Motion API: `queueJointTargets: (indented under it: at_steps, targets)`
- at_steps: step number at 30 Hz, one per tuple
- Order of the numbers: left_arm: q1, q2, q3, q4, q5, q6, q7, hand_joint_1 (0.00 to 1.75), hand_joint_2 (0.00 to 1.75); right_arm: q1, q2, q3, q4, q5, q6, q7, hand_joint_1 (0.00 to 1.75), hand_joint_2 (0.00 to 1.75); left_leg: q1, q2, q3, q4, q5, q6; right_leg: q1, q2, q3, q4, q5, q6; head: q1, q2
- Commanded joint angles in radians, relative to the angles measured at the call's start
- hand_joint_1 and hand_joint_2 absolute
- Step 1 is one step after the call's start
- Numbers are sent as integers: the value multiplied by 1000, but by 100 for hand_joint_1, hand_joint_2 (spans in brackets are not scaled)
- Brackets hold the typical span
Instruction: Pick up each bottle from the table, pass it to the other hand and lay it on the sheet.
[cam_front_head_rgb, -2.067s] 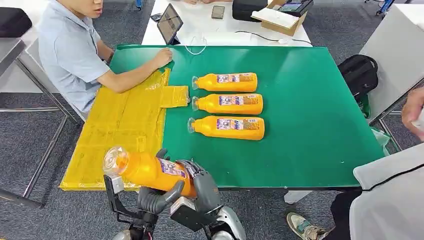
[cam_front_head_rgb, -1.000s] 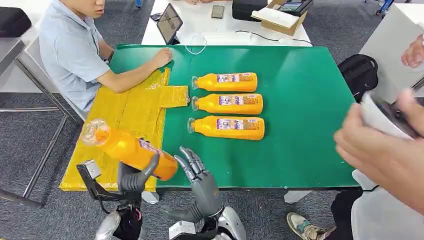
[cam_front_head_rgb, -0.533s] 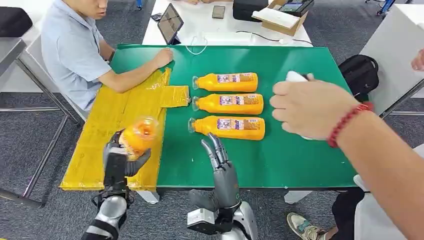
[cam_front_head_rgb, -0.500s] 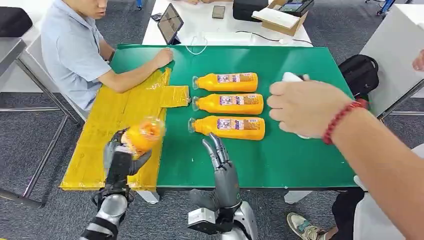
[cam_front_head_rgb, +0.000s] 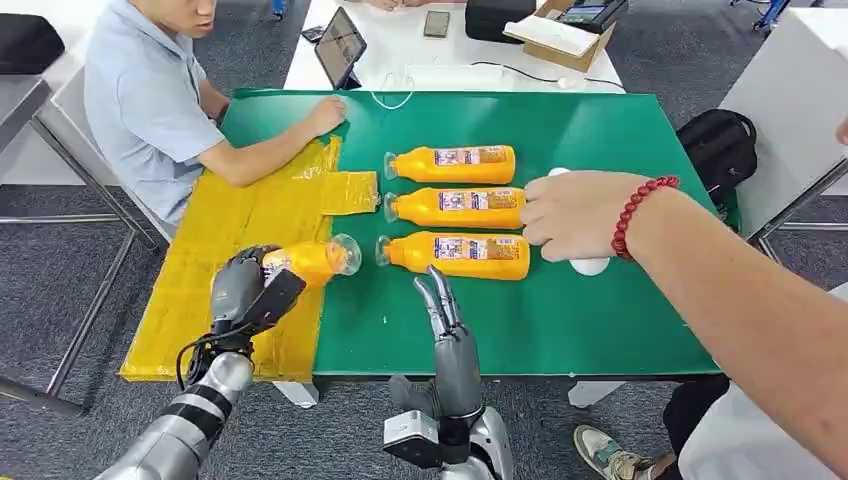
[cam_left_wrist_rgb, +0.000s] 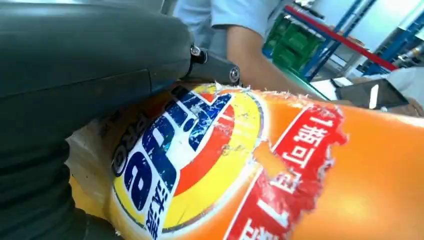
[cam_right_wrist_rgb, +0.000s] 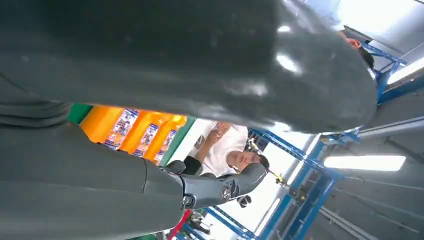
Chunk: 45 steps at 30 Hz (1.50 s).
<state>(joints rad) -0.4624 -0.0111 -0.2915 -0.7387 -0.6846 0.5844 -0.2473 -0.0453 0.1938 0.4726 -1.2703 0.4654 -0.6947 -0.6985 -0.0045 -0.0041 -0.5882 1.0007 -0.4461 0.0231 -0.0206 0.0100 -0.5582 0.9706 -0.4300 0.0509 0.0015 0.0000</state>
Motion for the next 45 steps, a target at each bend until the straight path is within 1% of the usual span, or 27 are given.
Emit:
queueJointTargets:
  at_steps: [1, 2, 4, 5, 8, 9, 10, 11, 12, 13, 14, 15, 17, 19, 20, 23, 25, 28, 29, 33, 34, 37, 38, 39, 40, 43, 45]
  targets:
    - [-150, 31, -70, 366, -163, -38, 136, 175, 175, 19, -27, 29, 12, -41, -3, 0, 0, 0, 1, 1, 3, -1, 0, -1, 1, 1, 2, -1, 0, -1, 0, 0]
    - [-160, 34, -104, 392, -229, -62, 200, 175, 175, 16, -27, 28, 31, -53, -3, 0, 0, 0, 2, 2, 4, -1, 0, -2, 2, 1, 4, -2, 0, -3, 0, 0]
    - [-162, 35, -118, 405, -258, -88, 231, 143, 175, 13, -27, 29, 42, -55, -3, 0, 0, 0, 1, 2, 4, -1, 0, -1, 1, 1, 4, -1, 0, -1, 0, 0]
    - [-162, 35, -118, 405, -258, -88, 231, 134, 175, 13, -27, 29, 42, -55, -3, 0, 0, 0, 1, 2, 6, -2, 0, -2, 2, 1, 5, -2, 0, -3, 0, 0]
    - [-156, 34, -119, 406, -261, -90, 232, 134, 175, 13, -27, 31, 45, -57, -3, 0, 0, 0, 1, 4, 7, -2, 0, -2, 1, 3, 5, -1, 1, -3, 0, 0]
    - [-156, 34, -119, 406, -261, -90, 232, 124, 175, 13, -27, 31, 45, -57, -3, 0, 0, 0, 2, 5, 8, -3, 0, -2, 2, 3, 6, -2, 1, -3, 0, 0]
    - [-154, 32, -118, 407, -260, -100, 232, 80, 175, 13, -26, 32, 48, -59, -3, 0, 0, 0, 1, 5, 8, -2, 0, -2, 1, 4, 5, 0, 1, -2, 0, 0]
    - [-154, 32, -119, 404, -264, -122, 236, 28, 175, 15, -27, 30, 46, -56, -3, 0, 0, 0, 1, 5, 8, -2, -1, -2, 1, 3, 5, 0, 0, -2, 0, 0]
    - [-152, 38, -136, 397, -296, -157, 252, 17, 175, 16, -23, 20, 48, -56, -3, 0, 0, 0, 0, 4, 8, -2, 0, -1, 1, 3, 5, 1, 0, -2, 0, 0]
    - [-151, 44, -159, 391, -330, -161, 258, 3, 175, 15, -24, 19, 53, -59, -3, 0, 0, 0, 1, 4, 8, -2, -1, -2, 1, 3, 5, 0, 0, -2, 0, 0]
    - [-149, 42, -159, 390, -332, -174, 259, 0, 175, 15, -24, 15, 56, -58, -3, 0, 0, 0, 1, 4, 8, -2, -1, -2, 2, 3, 6, 0, 1, -3, 0, 0]
    - [-147, 38, -160, 390, -332, -177, 260, 0, 175, 17, -26, 16, 59, -60, -3, 0, 0, 0, 3, 5, 9, -3, 0, -3, 3, 3, 6, -1, 1, -4, 0, 0]
    - [-128, 28, -120, 358, -295, -250, 220, 0, 175, 13, -30, 14, 67, -67, -3, 0, 0, 0, 1, 5, 9, -2, -1, -2, 1, 3, 6, 0, 1, -2, 0, 0]
    - [-108, 21, -84, 330, -256, -276, 173, 0, 175, 12, -33, 17, 67, -67, -3, 0, 0, 0, 1, 5, 9, -3, 0, -2, 2, 3, 6, -1, 1, -2, 0, 0]
    - [-87, 5, -21, 299, -176, -294, 102, 0, 175, 12, -34, 13, 67, -66, -3, 0, 0, 0, 2, 5, 10, -3, 0, -2, 2, 3, 8, -2, 1, -3, 0, 0]
    - [-40, -21, 75, 223, -18, -374, -30, 0, 175, 17, -39, 10, 60, -63, -3, 0, 0, 0, 1, 4, 10, -3, 0, -2, 2, 3, 8, -1, 1, -3, 0, 0]
    - [-40, -21, 75, 223, -18, -374, -30, 0, 175, 17, -39, 10, 60, -63, -3, 0, 0, 0, 0, 2, 9, -2, 0, -1, 0, 2, 7, 0, 0, -1, 0, 0]
    - [-40, -21, 75, 223, -18, -374, -30, 0, 175, 17, -39, 10, 60, -63, -3, 0, 0, 0, 1, -3, 11, -3, 1, -2, 1, -4, 11, -1, 0, -3, 0, 0]
    - [-40, -21, 75, 223, -18, -374, -30, 0, 175, 17, -39, 10, 60, -63, -3, 0, 0, 0, 0, -5, 11, -2, 1, -1, 1, -7, 11, 0, -2, -1, 0, 0]
    - [-40, -21, 75, 223, -18, -374, -30, 0, 175, 17, -39, 10, 60, -63, -3, 0, 0, 0, 1, -2, 12, -2, 1, -2, 1, -5, 12, -1, -1, -2, 0, 0]
    - [-28, -22, 94, 200, 18, -392, -60, 0, 175, 19, -39, 7, 58, -63, -3, 0, 0, 0, 0, -4, 13, -2, 0, -2, 0, -6, 14, 0, -2, -1, 0, 0]
    - [33, -40, 147, 79, 142, -407, -135, 0, 175, 30, -37, -13, 48, -44, -3, 0, 0, 0, 0, -3, 14, -3, 0, -2, 1, -6, 15, -1, -2, -1, 0, 0]
    - [61, -54, 178, 22, 206, -419, -147, 0, 175, 36, -37, -25, 42, -35, -3, 0, 0, 0, -1, -4, 14, -2, 0, -1, 0, -6, 15, 0, -3, -1, 0, 0]
    - [84, -57, 183, -26, 242, -432, -146, 0, 175, 41, -36, -33, 37, -28, -3, 0, 0, 0, 0, -3, 14, -3, 0, -2, 1, -6, 14, -1, -2, -1, 0, 0]
    - [125, -67, 202, -115, 327, -463, -153, 0, 175, 50, -35, -48, 28, -17, -3, 0, 0, 0, 0, -4, 14, -2, 0, -1, 0, -6, 15, 0, -3, -1, 0, 0]
    - [199, -46, 179, -278, 419, -476, -146, 0, 175, 63, -35, -73, 9, 0, -3, 0, 0, 0, -1, -4, 13, -1, 0, -1, 0, -6, 14, 1, -3, 0, 0, 0]
    - [246, -37, 169, -388, 454, -446, -161, 0, 175, 76, -35, -93, -14, 26, -3, 0, 0, 0, 0, -2, 12, -1, -1, -1, 1, -5, 13, 1, -3, -1, 0, 0]
